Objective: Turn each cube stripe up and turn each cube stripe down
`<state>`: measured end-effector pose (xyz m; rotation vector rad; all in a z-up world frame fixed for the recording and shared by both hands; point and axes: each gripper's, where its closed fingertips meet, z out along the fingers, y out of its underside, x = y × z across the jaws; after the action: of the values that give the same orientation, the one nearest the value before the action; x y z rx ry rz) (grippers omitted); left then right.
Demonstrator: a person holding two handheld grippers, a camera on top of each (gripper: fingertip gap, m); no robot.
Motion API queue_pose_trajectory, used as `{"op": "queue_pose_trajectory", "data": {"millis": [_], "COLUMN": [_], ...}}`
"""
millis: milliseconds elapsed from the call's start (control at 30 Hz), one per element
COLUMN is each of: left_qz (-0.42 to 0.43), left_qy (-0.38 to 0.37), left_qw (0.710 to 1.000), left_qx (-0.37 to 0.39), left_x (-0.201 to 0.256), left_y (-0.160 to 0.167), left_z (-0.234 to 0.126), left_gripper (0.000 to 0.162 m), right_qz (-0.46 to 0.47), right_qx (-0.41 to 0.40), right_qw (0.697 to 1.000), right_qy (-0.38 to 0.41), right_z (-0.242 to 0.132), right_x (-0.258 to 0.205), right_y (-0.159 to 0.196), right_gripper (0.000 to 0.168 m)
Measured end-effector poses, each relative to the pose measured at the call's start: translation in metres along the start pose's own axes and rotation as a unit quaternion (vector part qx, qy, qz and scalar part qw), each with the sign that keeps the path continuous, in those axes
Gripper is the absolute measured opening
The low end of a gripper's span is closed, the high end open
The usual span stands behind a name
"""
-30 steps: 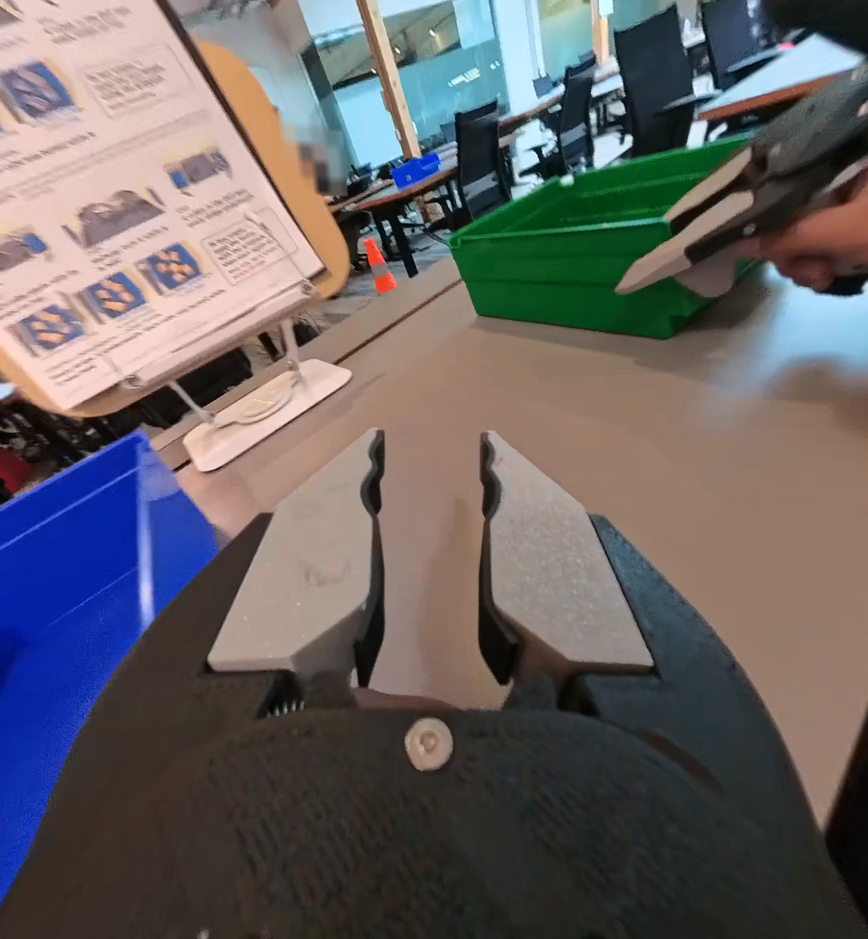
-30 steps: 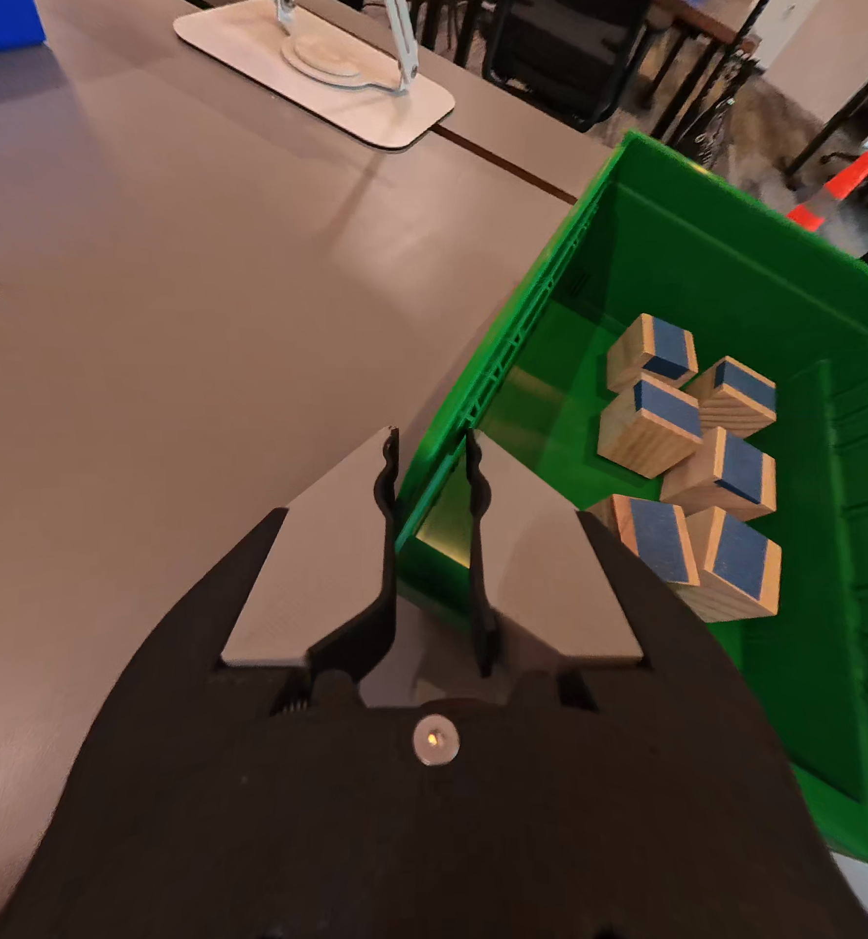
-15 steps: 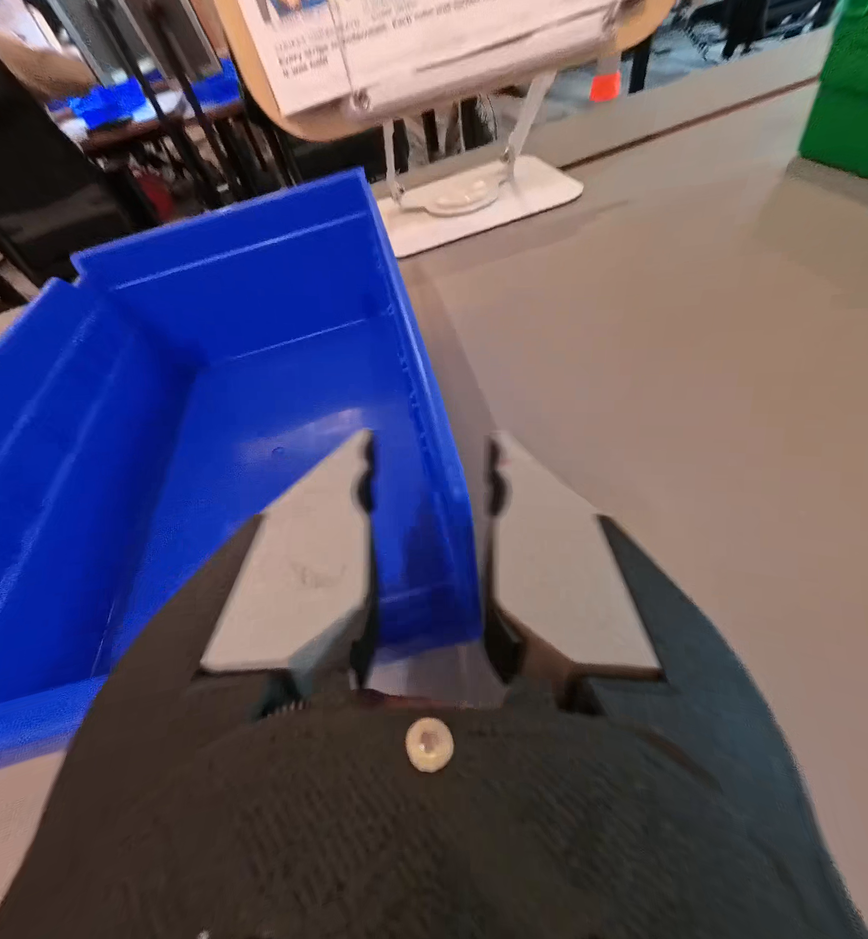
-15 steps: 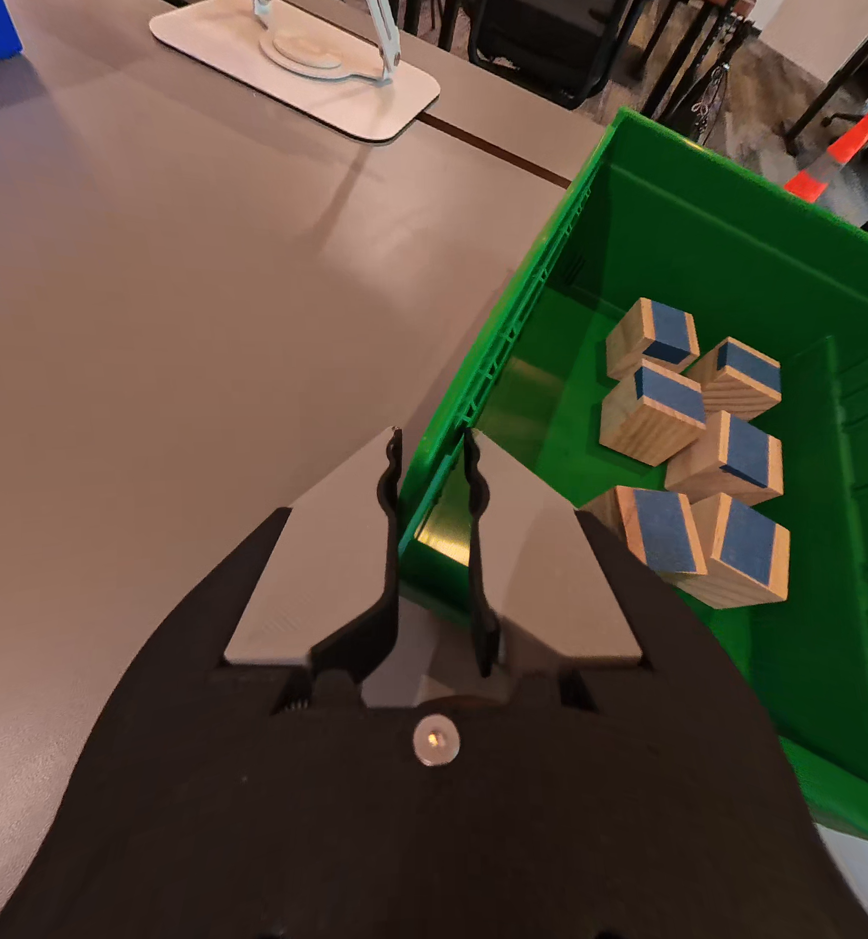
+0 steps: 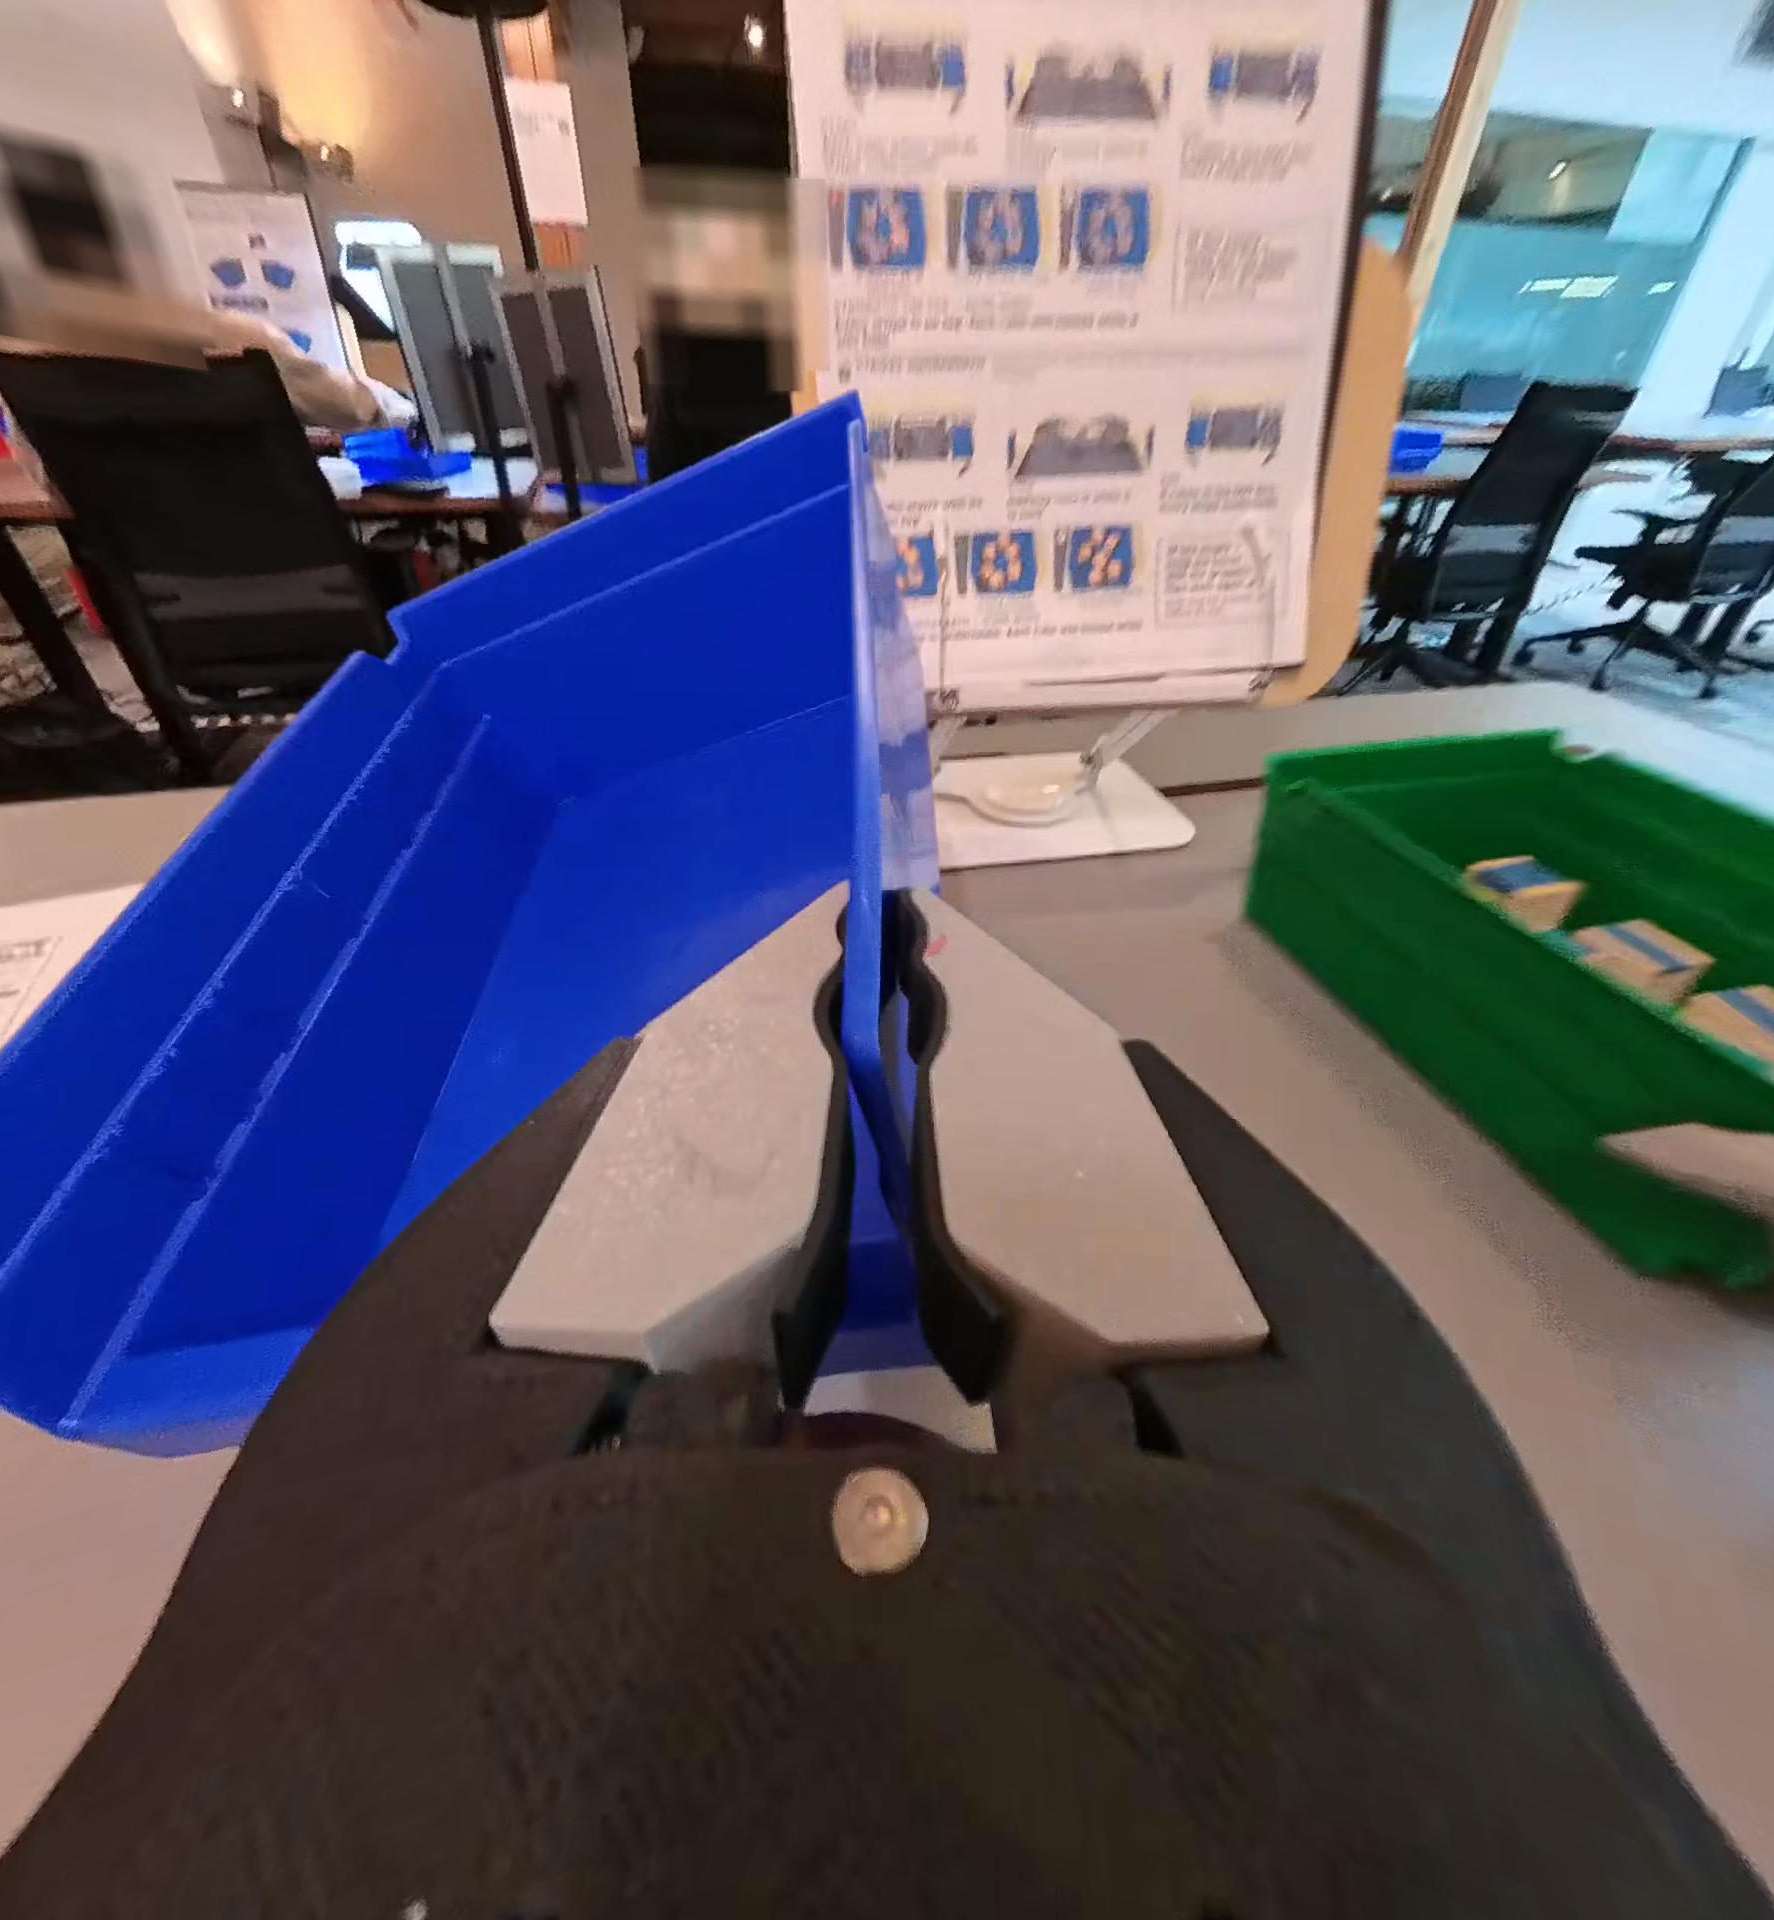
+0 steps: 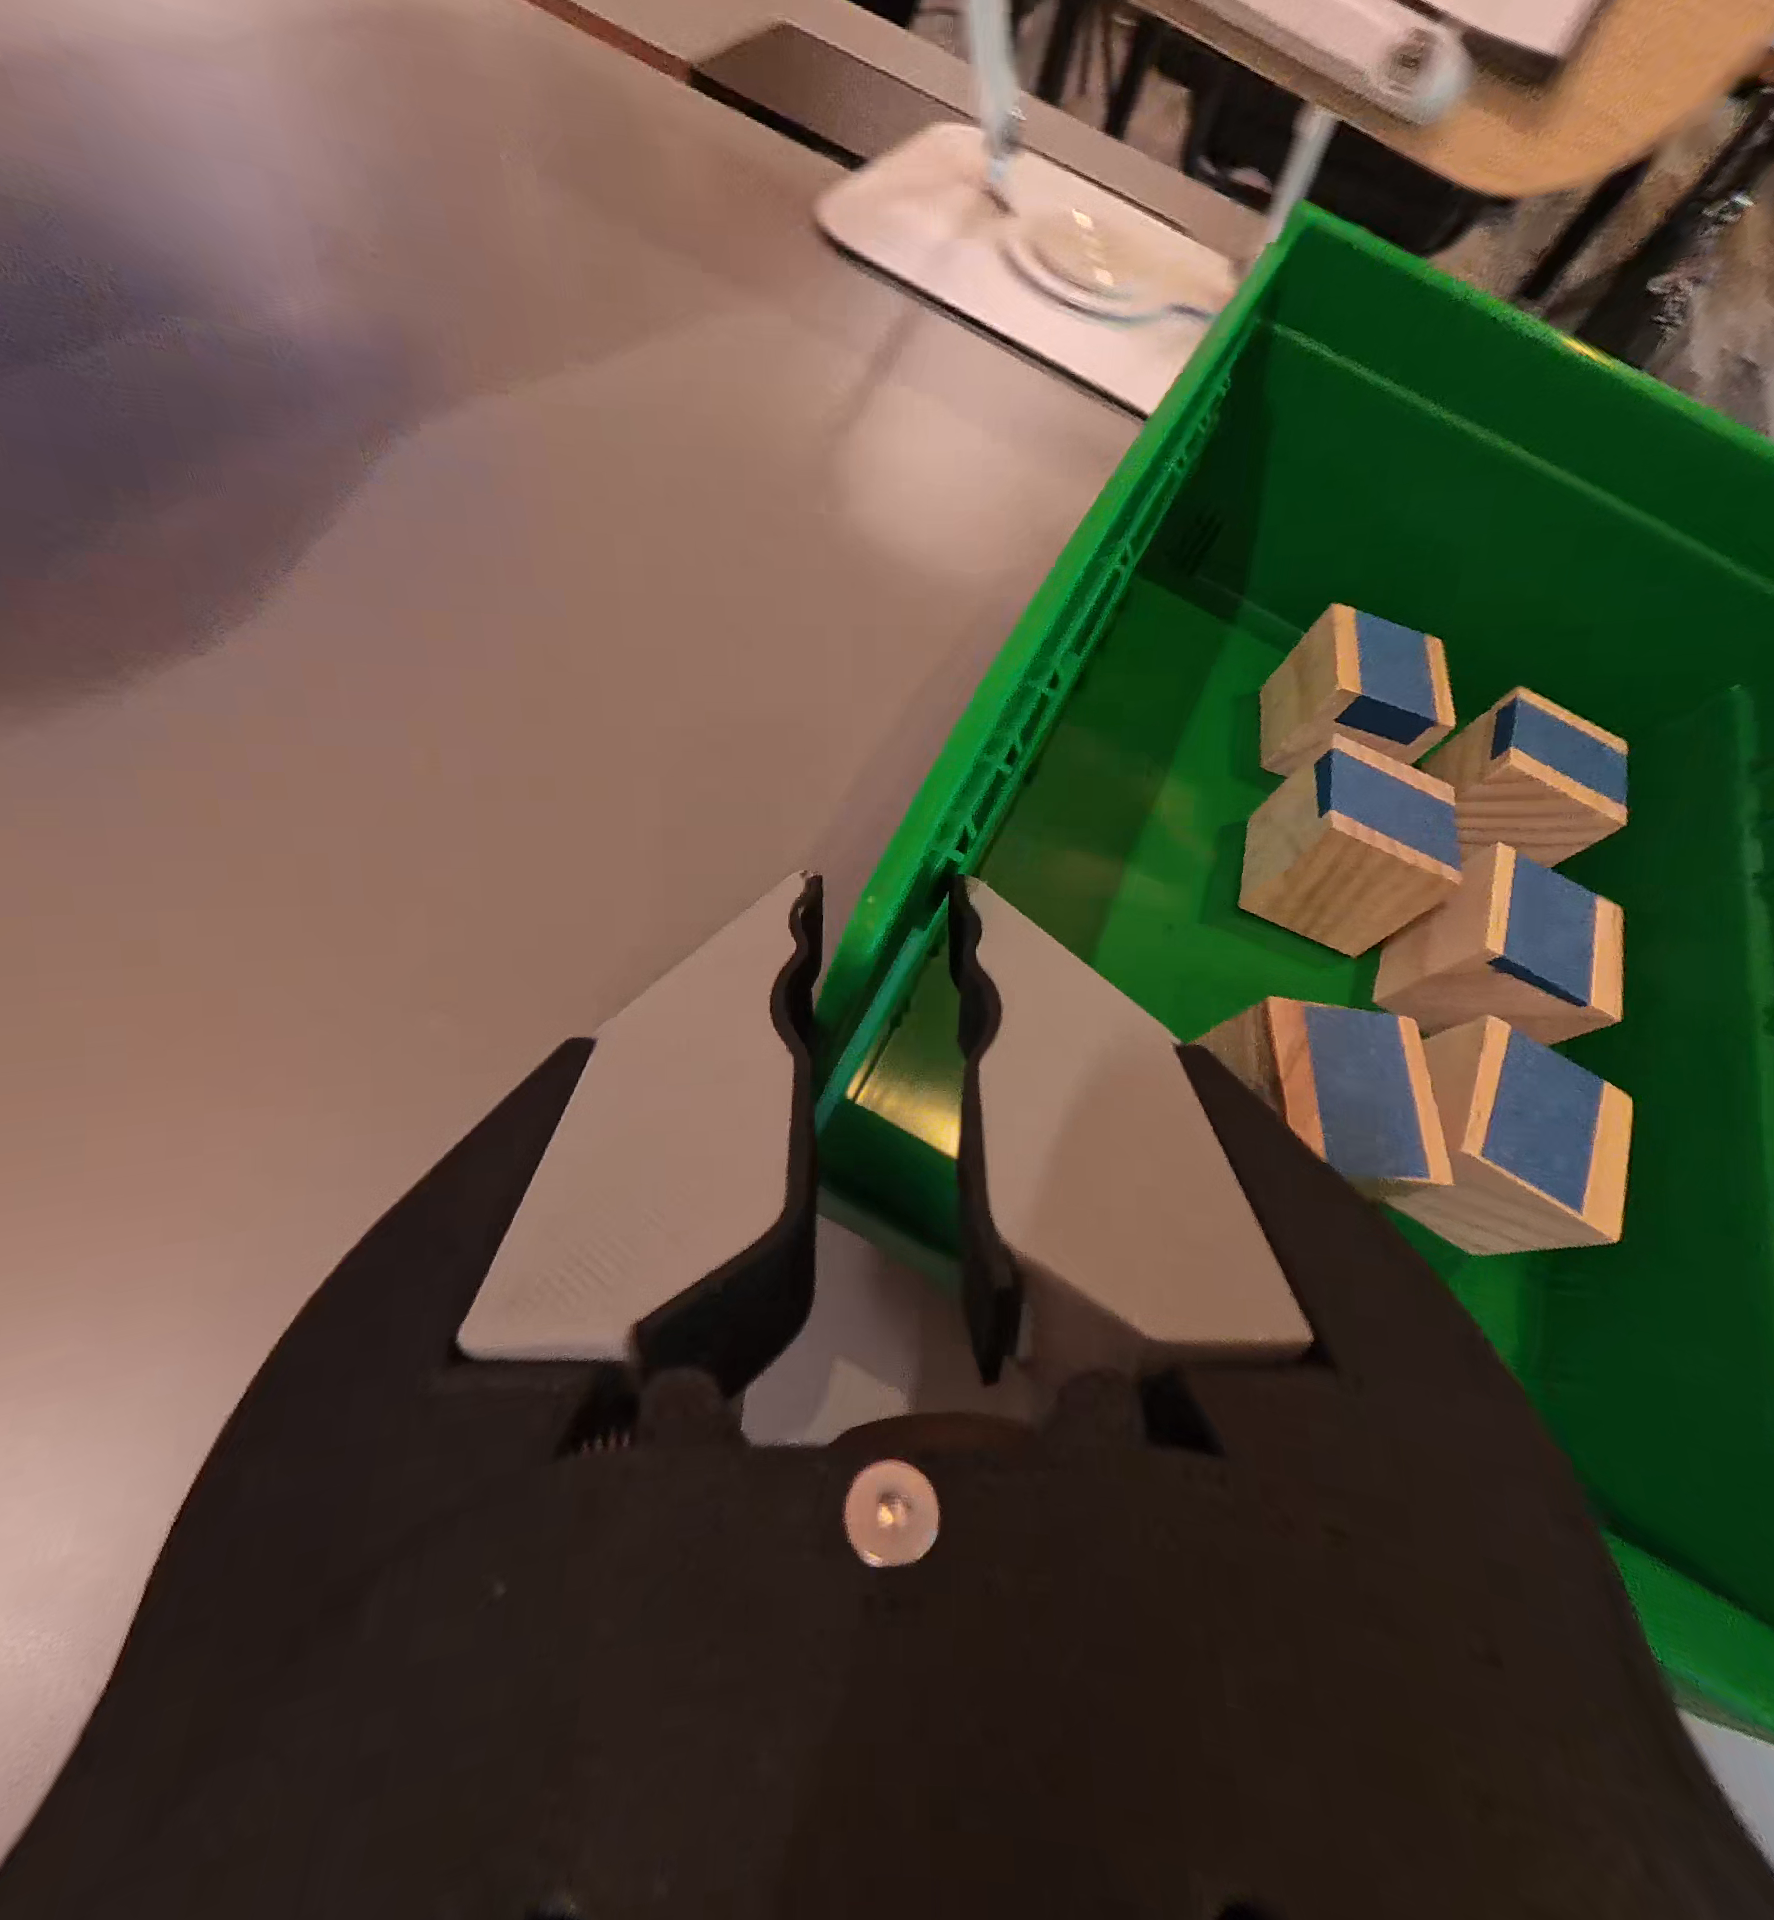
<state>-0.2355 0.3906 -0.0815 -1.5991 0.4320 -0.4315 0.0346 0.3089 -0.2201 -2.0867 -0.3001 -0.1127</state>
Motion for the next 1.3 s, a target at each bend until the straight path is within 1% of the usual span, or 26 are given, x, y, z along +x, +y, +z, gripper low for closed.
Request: {"op": "queue_pose_trajectory", "data": {"millis": [100,200,367,433,533,600,633,667,767,800,867,900,933,1000,1067,1100,1167,1200,1300], "left_qz": [-0.011,-0.015,0.006,0.014,0.026,0.032,0.033,0.036,0.048,0.047,0.036,0.029,0.026,0.025,0.030,0.036,0.045,0.046,0.036], "left_qy": [0.021,0.033,0.007,-0.006,-0.025,-0.034,-0.037,-0.038,-0.038,-0.036,-0.029,-0.025,-0.023,-0.020,-0.018,-0.017,-0.010,-0.004,0.015], "left_qw": [0.999,0.998,0.997,0.996,0.994,0.991,0.990,0.989,0.988,0.988,0.988,0.988,0.989,0.988,0.987,0.987,0.987,0.987,0.987], "left_qx": [0.030,0.050,0.072,0.086,0.107,0.122,0.130,0.136,0.142,0.144,0.147,0.147,0.147,0.151,0.156,0.156,0.156,0.157,0.158], "left_x": [0.005,0.005,-0.007,-0.015,-0.023,-0.027,-0.029,-0.029,-0.026,-0.025,-0.024,-0.024,-0.024,-0.021,-0.015,-0.011,-0.002,0.002,0.009], "left_y": [-0.026,-0.043,-0.059,-0.064,-0.070,-0.072,-0.073,-0.073,-0.067,-0.065,-0.061,-0.061,-0.062,-0.064,-0.066,-0.066,-0.066,-0.066,-0.066], "left_z": [-0.021,-0.039,-0.066,-0.077,-0.089,-0.095,-0.098,-0.100,-0.101,-0.101,-0.101,-0.100,-0.099,-0.098,-0.096,-0.094,-0.092,-0.091,-0.089], "left_gripper": [0.002,0.002,0.001,0.001,0.001,0.001,0.001,0.001,0.001,0.001,0.001,0.001,0.001,0.001,0.001,0.001,0.001,0.001,0.001], "right_qz": [-0.014,-0.021,-0.047,-0.043,-0.036,-0.034,-0.034,-0.034,-0.058,-0.076,-0.094,-0.091,-0.082,-0.060,-0.040,-0.038,-0.054,-0.066,-0.104], "right_qx": [0.010,0.016,0.027,0.032,0.033,0.060,0.089,0.114,0.189,0.216,0.257,0.259,0.245,0.190,0.140,0.118,0.087,0.075,0.026], "right_qw": [0.999,0.998,0.994,0.991,0.982,0.974,0.969,0.964,0.949,0.943,0.939,0.942,0.947,0.958,0.964,0.966,0.966,0.962,0.930], "right_qy": [-0.031,-0.055,-0.090,-0.121,-0.181,-0.216,-0.229,-0.236,-0.244,-0.240,-0.207,-0.193,-0.192,-0.205,-0.221,-0.228,-0.239,-0.255,-0.351], "right_z": [0.013,0.028,0.053,0.060,0.062,0.048,0.036,0.023,-0.014,-0.024,-0.035,-0.034,-0.030,-0.010,0.013,0.025,0.046,0.053,0.060], "right_x": [-0.052,-0.102,-0.184,-0.217,-0.261,-0.276,-0.276,-0.271,-0.232,-0.211,-0.155,-0.125,-0.097,-0.052,-0.024,-0.018,-0.020,-0.029,-0.080], "right_y": [-0.020,-0.042,-0.075,-0.088,-0.105,-0.119,-0.127,-0.133,-0.140,-0.139,-0.136,-0.132,-0.124,-0.100,-0.074,-0.063,-0.050,-0.048,-0.041], "right_gripper": [0.021,0.021,0.023,0.027,0.031,0.027,0.028,0.022,0.018,0.015,0.010,0.000,0.000,0.000,0.000,0.000,0.000,0.000,0.000]}}
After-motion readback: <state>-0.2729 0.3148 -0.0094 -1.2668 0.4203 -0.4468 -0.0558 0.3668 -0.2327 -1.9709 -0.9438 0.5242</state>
